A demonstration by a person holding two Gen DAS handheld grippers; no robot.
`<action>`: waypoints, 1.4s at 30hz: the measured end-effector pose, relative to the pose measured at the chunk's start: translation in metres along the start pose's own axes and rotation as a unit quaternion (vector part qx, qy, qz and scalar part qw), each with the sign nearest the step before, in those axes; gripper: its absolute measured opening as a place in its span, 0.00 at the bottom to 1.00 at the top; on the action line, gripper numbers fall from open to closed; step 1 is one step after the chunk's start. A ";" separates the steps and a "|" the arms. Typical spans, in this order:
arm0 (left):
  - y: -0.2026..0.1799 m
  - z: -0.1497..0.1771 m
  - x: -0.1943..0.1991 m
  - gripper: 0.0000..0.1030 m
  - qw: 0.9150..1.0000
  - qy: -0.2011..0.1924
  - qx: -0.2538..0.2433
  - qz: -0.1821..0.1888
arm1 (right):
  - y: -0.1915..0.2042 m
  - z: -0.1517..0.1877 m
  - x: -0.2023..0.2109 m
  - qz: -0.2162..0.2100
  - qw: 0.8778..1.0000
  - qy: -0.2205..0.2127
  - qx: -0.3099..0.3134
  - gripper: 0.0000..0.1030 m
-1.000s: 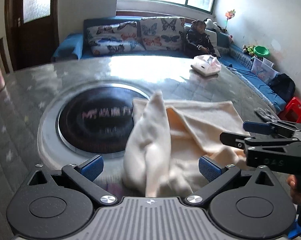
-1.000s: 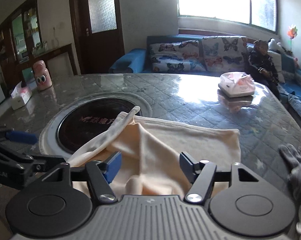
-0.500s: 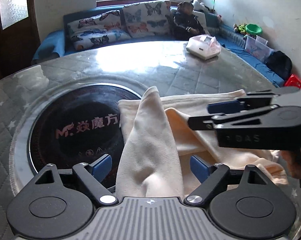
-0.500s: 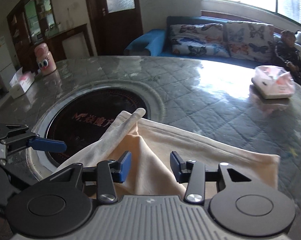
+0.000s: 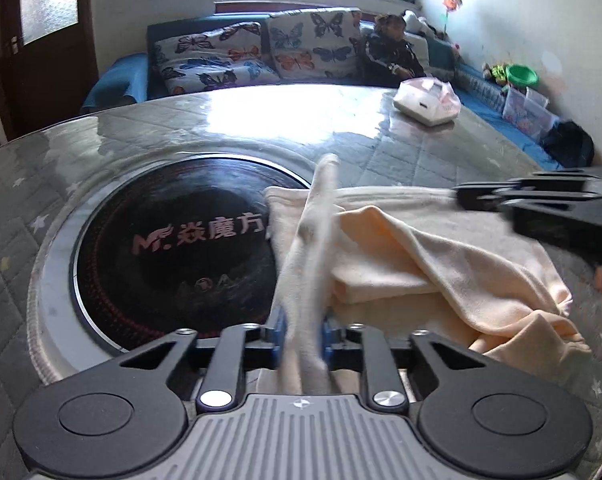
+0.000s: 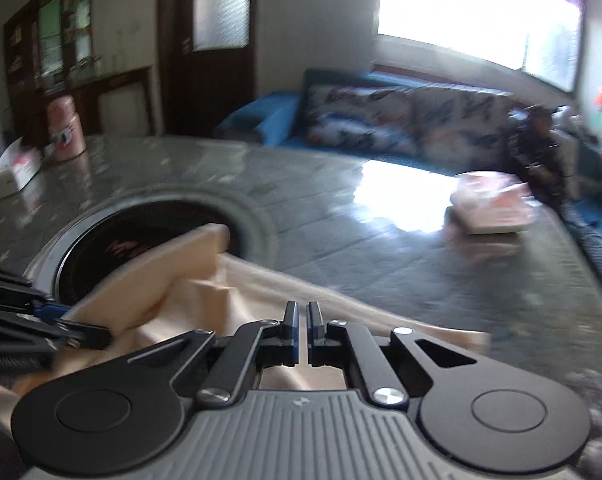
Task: Fold clothes
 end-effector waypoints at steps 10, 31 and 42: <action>0.015 0.017 0.038 0.06 0.999 -0.027 0.028 -0.027 | -0.012 0.007 0.028 0.000 1.000 0.007 -0.002 0.20; 0.038 0.039 0.060 0.36 0.997 -0.012 0.048 -0.055 | 0.024 0.008 -0.034 -0.027 0.998 0.032 0.055 0.03; 0.001 0.027 0.070 0.39 0.999 -0.043 0.007 0.012 | -0.043 0.028 0.084 0.153 0.984 -0.016 0.094 0.02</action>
Point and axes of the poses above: each gripper's, at about its wrist camera, not at the fingertips, and x roughly against the way its jaws point, y to its left, z to its underside, the point moved 3 cm from there along -x, roughly the way its jaws point, and after that the axes turned 10 degrees about -y, right-handed, at the moved point
